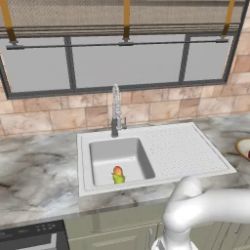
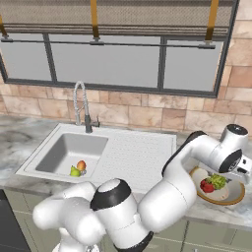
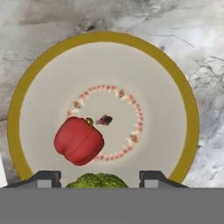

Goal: There is a mixed pile of frozen fruits and vegetables on the counter. Locate all the frozen vegetables and place the items in a bowl on the counter. Take all the frozen fruits and defrost them in a running sink.

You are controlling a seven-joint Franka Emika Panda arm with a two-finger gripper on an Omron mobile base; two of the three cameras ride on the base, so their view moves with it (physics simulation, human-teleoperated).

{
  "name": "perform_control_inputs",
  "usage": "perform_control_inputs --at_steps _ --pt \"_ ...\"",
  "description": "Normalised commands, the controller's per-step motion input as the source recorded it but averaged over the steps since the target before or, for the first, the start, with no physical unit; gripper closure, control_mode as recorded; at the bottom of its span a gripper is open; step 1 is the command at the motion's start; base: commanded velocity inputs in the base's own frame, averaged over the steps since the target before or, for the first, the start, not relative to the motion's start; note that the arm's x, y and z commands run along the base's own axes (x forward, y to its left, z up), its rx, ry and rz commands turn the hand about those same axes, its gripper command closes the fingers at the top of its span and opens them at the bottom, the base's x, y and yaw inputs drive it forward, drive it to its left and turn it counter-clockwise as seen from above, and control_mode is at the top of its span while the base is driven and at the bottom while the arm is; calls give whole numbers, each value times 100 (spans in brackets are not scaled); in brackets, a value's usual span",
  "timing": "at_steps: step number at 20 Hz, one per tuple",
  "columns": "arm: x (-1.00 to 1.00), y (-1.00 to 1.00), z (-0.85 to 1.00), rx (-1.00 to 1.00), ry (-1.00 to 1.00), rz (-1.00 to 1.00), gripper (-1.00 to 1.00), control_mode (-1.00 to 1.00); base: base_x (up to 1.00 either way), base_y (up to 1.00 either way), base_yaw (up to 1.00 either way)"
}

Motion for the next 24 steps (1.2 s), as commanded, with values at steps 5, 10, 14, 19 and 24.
perform_control_inputs --at_steps 5,10,14,19,24 --pt "11 0 -19 0 1 0 100 -100 0 0 0" --pt "13 0 -18 0 1 0 100 -100 0 0 0" --pt "14 -9 -23 0 1 0 100 -100 0 0 0" --pt "15 -16 -24 0 1 0 100 -100 0 0 0" --pt "16 -16 -25 1 1 0 100 -100 0 0 0"
